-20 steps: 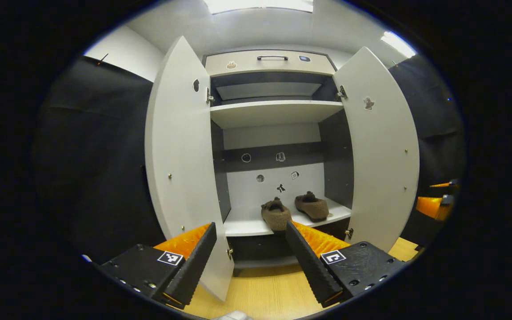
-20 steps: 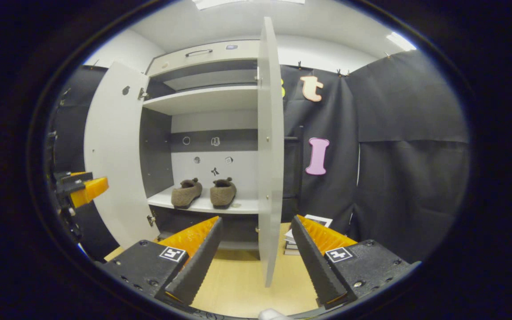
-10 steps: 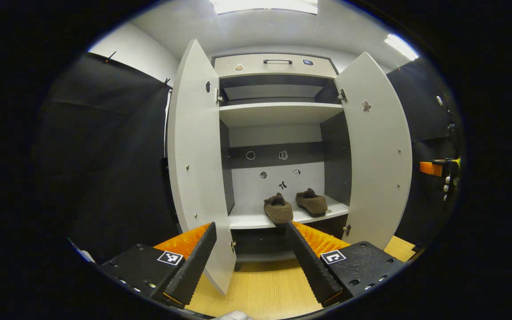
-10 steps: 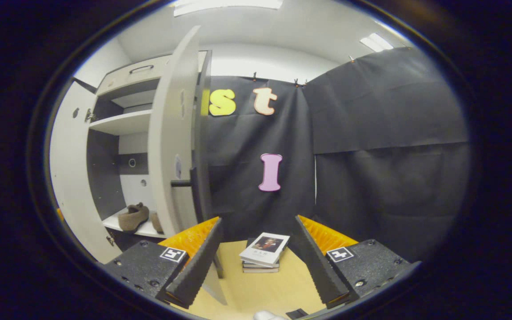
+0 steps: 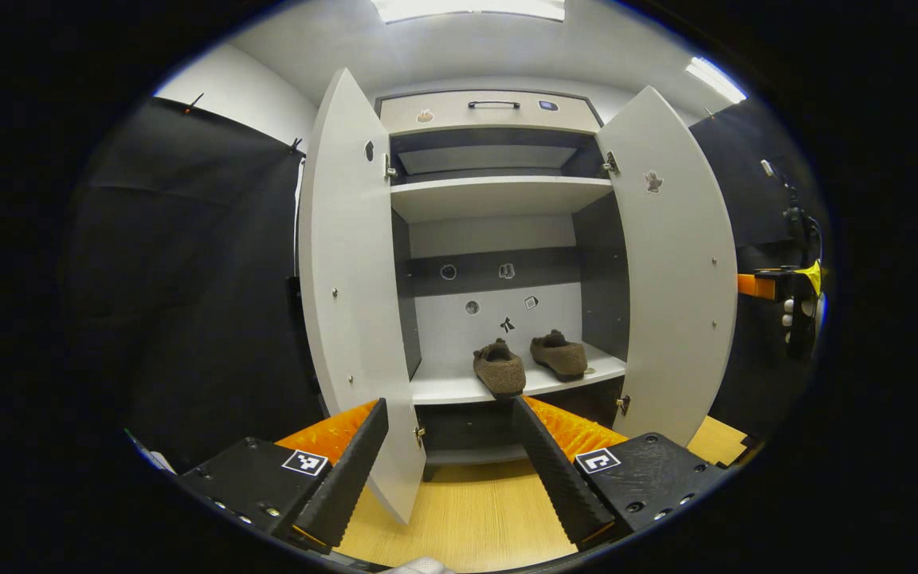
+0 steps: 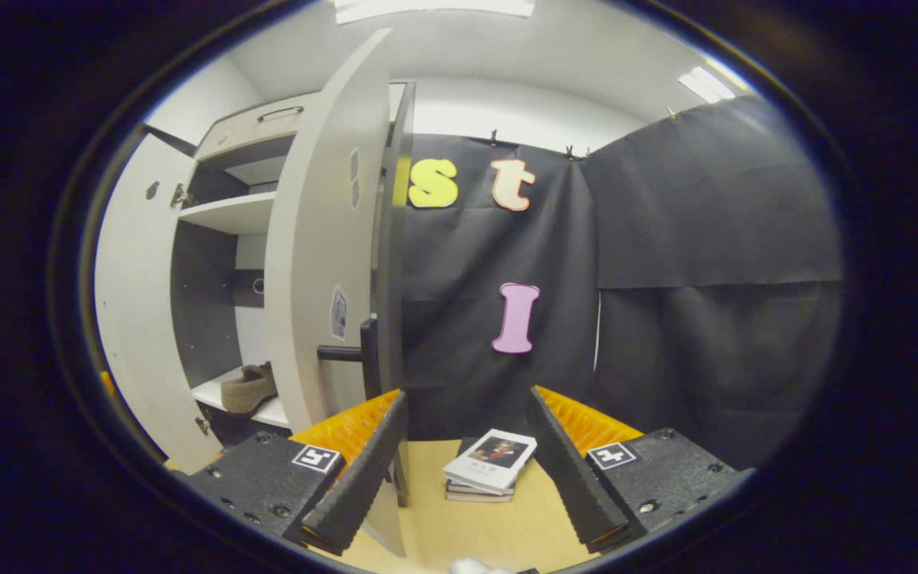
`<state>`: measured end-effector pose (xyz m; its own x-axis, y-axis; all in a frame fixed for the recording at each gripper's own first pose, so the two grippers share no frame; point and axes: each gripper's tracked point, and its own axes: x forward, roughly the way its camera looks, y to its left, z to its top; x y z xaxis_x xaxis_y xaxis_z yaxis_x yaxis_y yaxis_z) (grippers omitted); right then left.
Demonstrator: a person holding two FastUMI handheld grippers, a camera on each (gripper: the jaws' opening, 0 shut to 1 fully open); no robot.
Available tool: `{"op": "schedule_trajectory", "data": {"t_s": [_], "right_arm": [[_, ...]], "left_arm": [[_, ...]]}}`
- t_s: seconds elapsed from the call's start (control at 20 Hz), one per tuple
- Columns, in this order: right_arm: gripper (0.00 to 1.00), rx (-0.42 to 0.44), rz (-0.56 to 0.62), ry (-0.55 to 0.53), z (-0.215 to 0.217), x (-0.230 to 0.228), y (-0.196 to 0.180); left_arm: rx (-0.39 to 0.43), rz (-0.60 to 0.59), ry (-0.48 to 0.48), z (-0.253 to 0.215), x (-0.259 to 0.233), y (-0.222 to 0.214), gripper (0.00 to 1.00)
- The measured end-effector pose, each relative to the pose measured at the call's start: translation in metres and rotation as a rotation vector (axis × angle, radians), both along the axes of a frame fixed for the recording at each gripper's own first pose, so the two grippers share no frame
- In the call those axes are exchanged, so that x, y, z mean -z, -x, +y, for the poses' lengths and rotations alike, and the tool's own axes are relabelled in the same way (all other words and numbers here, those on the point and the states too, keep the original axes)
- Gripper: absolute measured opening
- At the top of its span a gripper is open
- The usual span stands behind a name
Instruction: Grab one shoe with the right hand and put it into the shoe cabinet, grab the other shoe with the left hand and put it into the shoe cabinet; then close the right door with the right hand and the left door with the left hand.
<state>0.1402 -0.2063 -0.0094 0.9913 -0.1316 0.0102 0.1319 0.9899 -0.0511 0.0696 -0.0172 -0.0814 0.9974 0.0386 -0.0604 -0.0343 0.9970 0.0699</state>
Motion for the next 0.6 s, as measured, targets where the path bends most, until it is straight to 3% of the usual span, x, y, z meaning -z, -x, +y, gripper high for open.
{"op": "schedule_trajectory", "data": {"t_s": [0.15,0.3,0.5,0.6], "right_arm": [[0.96,-0.015,0.021,-0.047,0.011,0.001,-0.001],[0.95,-0.012,0.016,-0.027,0.026,0.003,0.004],[0.95,-0.154,0.037,-0.026,0.091,0.008,0.005],[0.95,-0.232,0.045,-0.013,0.125,0.014,0.007]], "left_arm": [[0.010,-0.004,0.015,-0.002,-0.001,0.004,0.97],[0.011,-0.008,0.014,0.000,-0.003,0.007,0.96],[0.004,-0.012,0.017,0.009,-0.007,0.012,1.00],[-0.004,-0.004,0.023,0.016,-0.005,0.014,0.96]]}}
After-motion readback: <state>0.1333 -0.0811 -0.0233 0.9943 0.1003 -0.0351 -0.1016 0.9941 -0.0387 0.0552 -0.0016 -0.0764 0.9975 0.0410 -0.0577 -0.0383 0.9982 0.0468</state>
